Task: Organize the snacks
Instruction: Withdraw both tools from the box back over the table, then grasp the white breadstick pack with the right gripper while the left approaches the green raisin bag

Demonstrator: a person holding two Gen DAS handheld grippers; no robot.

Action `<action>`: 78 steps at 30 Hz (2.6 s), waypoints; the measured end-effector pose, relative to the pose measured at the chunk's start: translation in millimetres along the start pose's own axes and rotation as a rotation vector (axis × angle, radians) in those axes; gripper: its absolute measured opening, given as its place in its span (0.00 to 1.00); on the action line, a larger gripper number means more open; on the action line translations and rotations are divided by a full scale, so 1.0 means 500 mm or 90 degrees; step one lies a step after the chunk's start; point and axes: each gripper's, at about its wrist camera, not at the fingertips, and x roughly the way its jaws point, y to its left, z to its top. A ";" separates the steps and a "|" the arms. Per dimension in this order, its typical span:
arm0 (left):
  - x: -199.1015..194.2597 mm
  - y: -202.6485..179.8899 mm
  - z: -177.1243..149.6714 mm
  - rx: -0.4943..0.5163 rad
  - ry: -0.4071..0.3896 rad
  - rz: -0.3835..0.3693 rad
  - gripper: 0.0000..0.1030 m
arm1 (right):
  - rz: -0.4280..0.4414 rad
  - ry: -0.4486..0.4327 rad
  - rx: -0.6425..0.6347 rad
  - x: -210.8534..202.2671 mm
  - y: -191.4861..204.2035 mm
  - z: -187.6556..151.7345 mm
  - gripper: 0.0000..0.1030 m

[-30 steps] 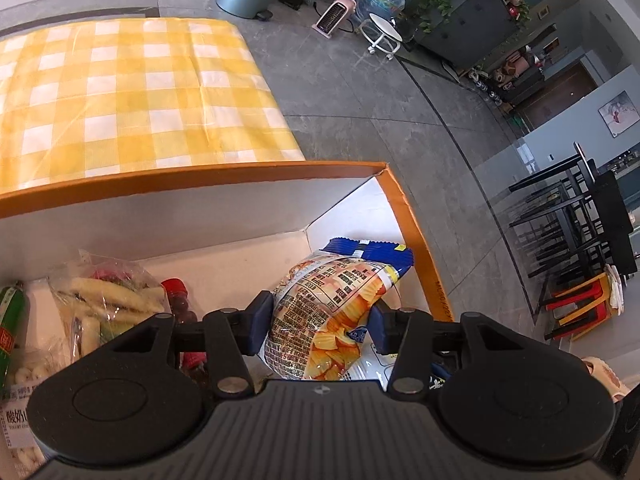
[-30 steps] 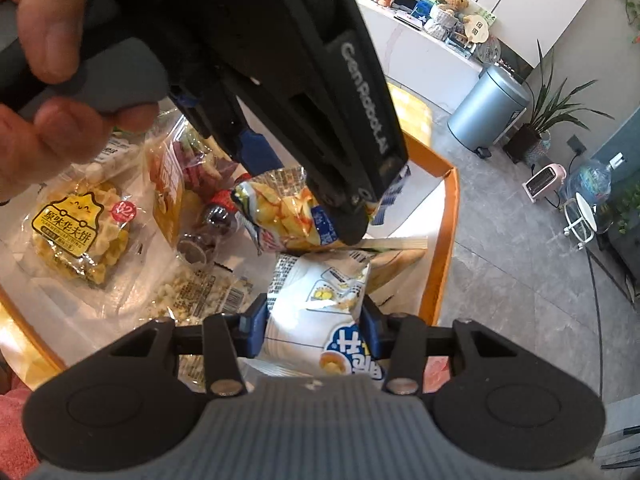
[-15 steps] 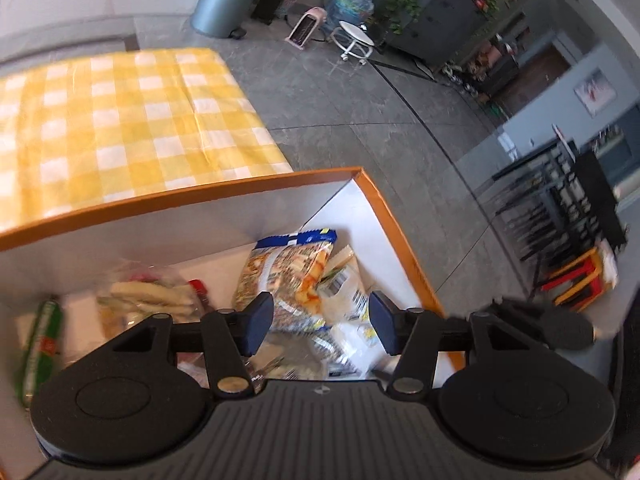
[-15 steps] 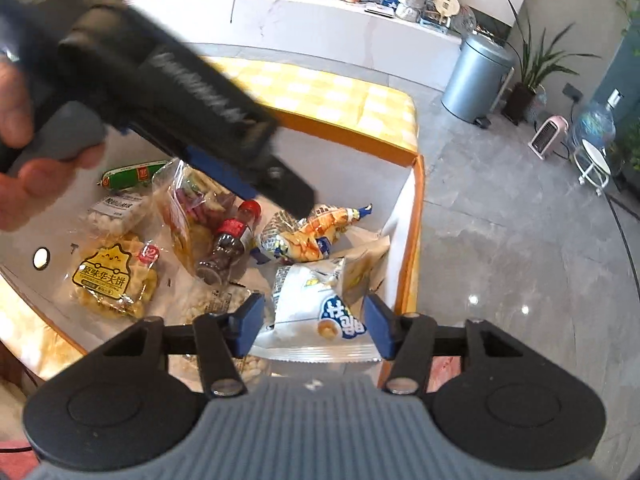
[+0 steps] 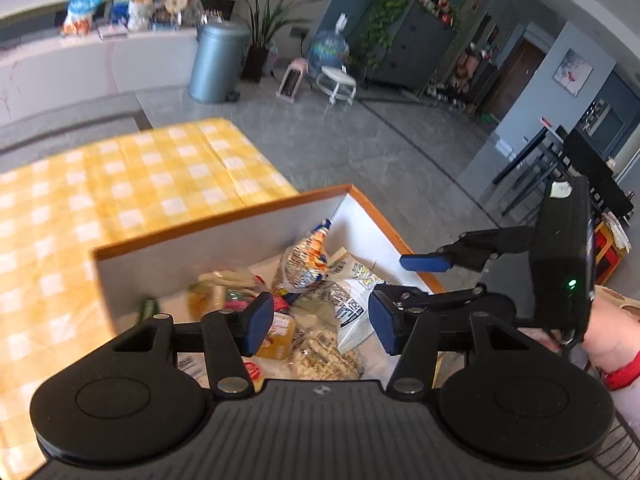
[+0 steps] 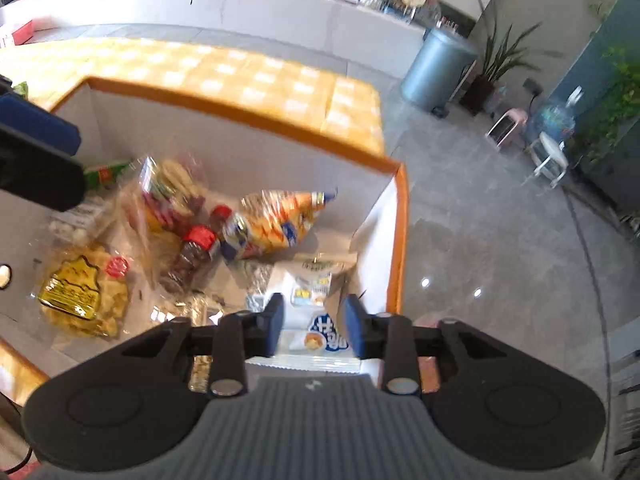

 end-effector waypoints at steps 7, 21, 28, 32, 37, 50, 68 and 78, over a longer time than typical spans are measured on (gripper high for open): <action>-0.138 0.035 -0.061 -0.010 -0.077 0.040 0.62 | -0.002 -0.081 -0.023 -0.127 0.079 0.026 0.38; -0.333 0.179 -0.263 -0.120 -0.203 0.230 0.62 | 0.152 -0.258 0.077 -0.249 0.371 0.018 0.41; -0.344 0.258 -0.324 -0.166 -0.219 0.306 0.64 | 0.224 -0.269 0.133 -0.204 0.537 -0.009 0.44; -0.336 0.300 -0.357 -0.163 -0.221 0.320 0.65 | 0.228 -0.250 0.147 -0.163 0.602 -0.024 0.45; -0.322 0.349 -0.404 -0.159 -0.201 0.335 0.65 | 0.229 -0.220 0.154 -0.120 0.633 -0.033 0.48; -0.259 0.481 -0.368 -0.194 -0.171 0.355 0.65 | 0.233 -0.202 0.108 -0.027 0.669 0.056 0.42; -0.216 0.592 -0.333 -0.248 -0.165 0.329 0.44 | 0.250 -0.179 0.138 0.121 0.716 0.208 0.26; -0.198 0.582 -0.338 -0.276 -0.138 0.241 0.14 | 0.246 -0.177 0.139 0.129 0.718 0.200 0.00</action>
